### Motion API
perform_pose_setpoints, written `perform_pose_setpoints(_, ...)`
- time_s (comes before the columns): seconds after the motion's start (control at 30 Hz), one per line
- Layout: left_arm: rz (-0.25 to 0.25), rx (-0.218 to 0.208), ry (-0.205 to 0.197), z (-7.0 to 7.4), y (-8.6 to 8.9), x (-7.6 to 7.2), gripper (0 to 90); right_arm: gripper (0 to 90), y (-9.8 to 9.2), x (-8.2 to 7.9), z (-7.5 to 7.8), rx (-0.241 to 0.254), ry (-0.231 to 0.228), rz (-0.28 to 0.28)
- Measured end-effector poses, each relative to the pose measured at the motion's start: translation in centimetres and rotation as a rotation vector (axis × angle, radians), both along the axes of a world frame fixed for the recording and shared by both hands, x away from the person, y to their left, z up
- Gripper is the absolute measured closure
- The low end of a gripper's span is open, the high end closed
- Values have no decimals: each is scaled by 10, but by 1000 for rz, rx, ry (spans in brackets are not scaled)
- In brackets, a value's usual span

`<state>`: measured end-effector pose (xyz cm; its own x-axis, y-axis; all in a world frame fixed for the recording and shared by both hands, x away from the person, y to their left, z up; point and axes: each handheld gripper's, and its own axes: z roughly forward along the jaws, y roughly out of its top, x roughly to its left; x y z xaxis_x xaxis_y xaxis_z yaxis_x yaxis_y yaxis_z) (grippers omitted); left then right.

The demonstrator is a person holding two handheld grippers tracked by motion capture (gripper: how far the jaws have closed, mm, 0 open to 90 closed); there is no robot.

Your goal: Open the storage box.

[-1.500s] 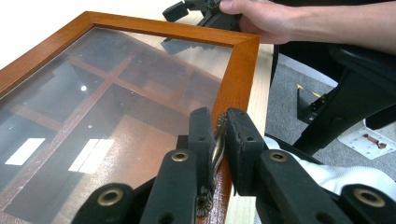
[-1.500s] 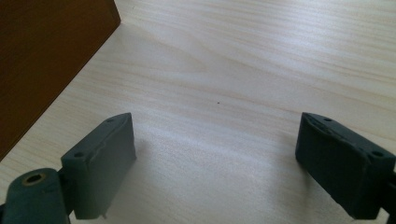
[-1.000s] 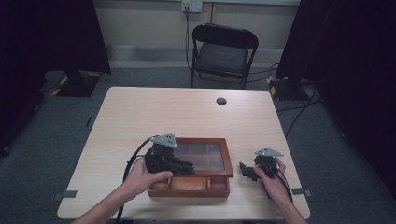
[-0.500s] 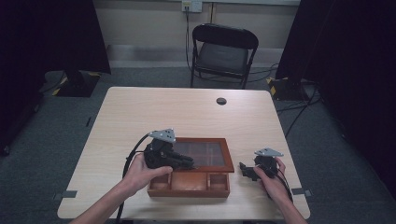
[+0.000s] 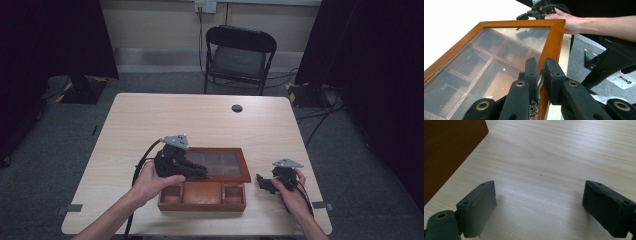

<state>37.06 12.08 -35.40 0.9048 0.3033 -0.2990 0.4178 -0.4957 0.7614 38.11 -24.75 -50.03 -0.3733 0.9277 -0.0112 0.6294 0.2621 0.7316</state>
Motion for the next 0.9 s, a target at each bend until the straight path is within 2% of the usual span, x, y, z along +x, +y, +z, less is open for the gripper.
perform_pose_setpoints(0.57,13,-6,-13,11,0,7,809,110,0,0,0,1,0,0)
perform_pose_setpoints(0.63,9,3,-15,13,0,7,809,109,0,0,0,-1,0,2)
perform_pose_setpoints(0.9,20,-9,-19,18,1,12,810,109,0,0,0,1,0,3)
